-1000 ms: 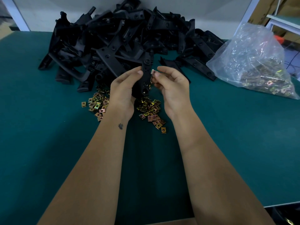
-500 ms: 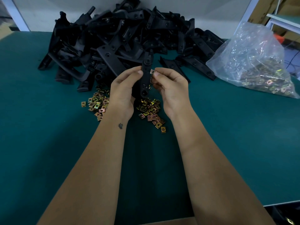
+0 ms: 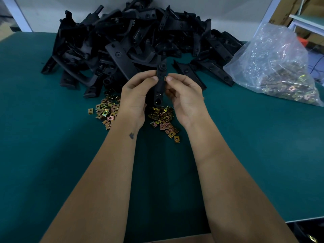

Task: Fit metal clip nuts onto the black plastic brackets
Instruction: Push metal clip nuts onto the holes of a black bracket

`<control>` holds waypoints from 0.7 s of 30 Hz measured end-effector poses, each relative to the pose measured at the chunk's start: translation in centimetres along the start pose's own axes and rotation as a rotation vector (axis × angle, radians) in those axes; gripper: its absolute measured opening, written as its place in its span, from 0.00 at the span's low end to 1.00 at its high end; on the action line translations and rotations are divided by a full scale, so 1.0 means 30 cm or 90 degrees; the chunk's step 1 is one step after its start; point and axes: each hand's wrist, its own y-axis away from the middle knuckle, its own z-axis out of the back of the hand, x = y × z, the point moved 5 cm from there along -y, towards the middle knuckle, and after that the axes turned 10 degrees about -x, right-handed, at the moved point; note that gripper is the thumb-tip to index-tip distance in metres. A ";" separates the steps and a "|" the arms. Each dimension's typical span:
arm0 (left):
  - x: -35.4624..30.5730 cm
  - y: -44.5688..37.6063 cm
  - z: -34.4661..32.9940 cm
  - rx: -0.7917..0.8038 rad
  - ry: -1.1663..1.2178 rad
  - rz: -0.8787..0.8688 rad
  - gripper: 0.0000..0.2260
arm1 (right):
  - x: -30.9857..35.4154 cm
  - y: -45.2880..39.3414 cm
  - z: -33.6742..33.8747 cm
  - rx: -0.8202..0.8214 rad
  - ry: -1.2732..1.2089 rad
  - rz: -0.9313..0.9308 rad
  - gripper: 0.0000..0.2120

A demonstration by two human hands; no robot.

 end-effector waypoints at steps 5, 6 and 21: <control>0.003 0.004 -0.004 -0.008 0.003 0.014 0.06 | -0.008 0.000 -0.007 -0.007 -0.032 -0.025 0.08; 0.004 0.005 -0.005 -0.009 0.000 0.017 0.06 | -0.010 0.000 -0.009 -0.013 -0.036 -0.025 0.08; 0.002 0.021 -0.009 0.029 -0.119 -0.007 0.07 | -0.020 0.005 0.000 -0.078 -0.080 -0.022 0.15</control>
